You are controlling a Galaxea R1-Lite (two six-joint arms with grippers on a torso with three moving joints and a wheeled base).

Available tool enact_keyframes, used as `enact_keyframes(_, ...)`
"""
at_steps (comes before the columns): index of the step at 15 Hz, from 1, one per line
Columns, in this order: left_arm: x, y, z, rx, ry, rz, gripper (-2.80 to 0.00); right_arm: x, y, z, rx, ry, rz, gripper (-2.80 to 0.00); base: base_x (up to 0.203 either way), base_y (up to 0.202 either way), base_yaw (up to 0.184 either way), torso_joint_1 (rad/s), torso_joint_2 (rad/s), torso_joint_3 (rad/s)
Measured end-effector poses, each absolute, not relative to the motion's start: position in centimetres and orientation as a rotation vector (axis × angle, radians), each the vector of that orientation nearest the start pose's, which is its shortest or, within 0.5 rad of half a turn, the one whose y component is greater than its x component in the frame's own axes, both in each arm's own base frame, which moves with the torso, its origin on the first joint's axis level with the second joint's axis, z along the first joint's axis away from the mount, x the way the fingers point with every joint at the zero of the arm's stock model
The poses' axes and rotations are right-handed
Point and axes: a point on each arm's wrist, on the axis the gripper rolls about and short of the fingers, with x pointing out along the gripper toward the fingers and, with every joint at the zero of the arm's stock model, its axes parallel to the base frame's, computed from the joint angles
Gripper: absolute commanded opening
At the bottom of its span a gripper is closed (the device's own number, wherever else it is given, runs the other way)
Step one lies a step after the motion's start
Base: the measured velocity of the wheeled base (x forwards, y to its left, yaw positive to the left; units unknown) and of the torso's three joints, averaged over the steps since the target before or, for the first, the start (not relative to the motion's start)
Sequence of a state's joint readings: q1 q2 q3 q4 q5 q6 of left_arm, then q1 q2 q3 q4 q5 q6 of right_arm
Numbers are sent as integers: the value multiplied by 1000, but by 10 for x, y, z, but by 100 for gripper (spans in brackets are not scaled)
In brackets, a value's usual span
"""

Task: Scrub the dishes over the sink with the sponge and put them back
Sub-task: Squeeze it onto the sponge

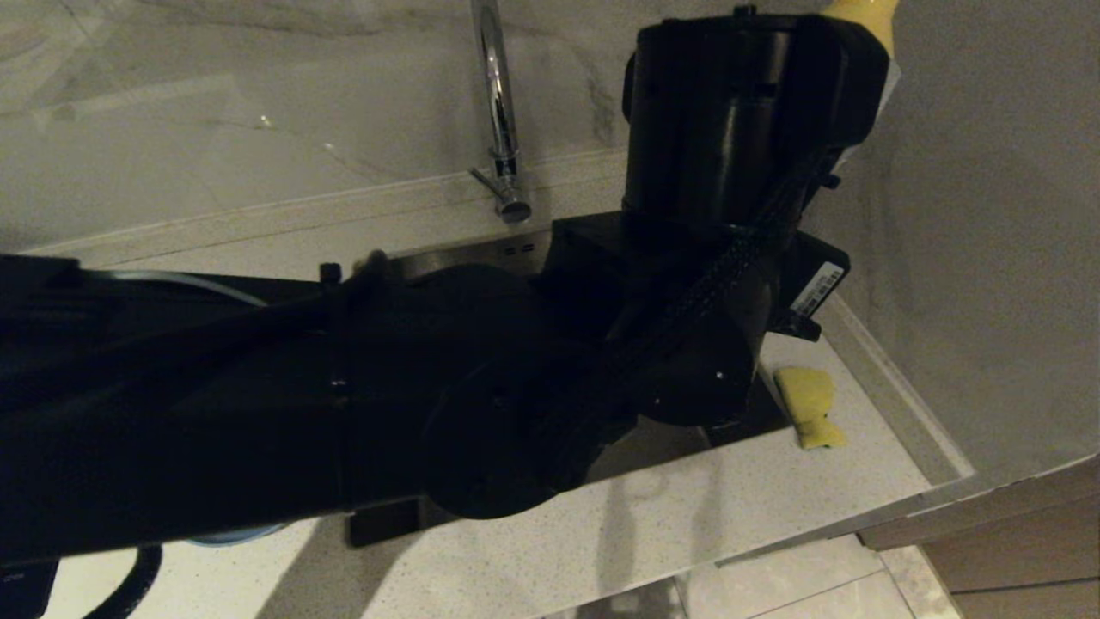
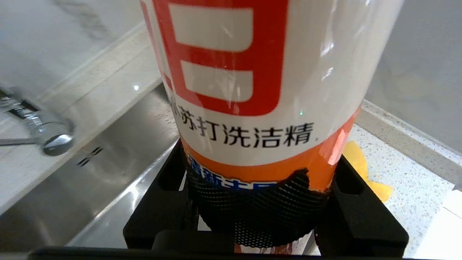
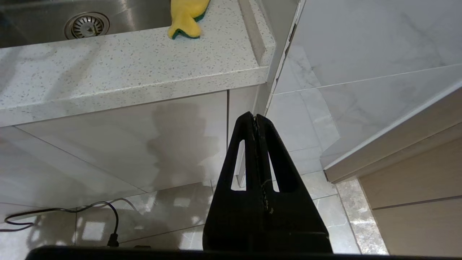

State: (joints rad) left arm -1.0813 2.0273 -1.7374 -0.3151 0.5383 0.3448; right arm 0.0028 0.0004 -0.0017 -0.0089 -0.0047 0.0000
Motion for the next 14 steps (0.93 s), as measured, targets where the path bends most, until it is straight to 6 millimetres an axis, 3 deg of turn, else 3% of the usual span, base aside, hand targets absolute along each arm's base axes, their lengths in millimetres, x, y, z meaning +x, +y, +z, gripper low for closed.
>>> enact_keyframes(5, 219, -386, 278, 382, -119, -531, -280, -23, 0, 77, 0, -10, -1, -280, 0, 0, 0, 0, 0, 0)
enact_keyframes(14, 239, -415, 228, 755, -130, -512, -280, -23, 0, 77, 0, -10, -2, -280, 0, 0, 0, 0, 0, 0)
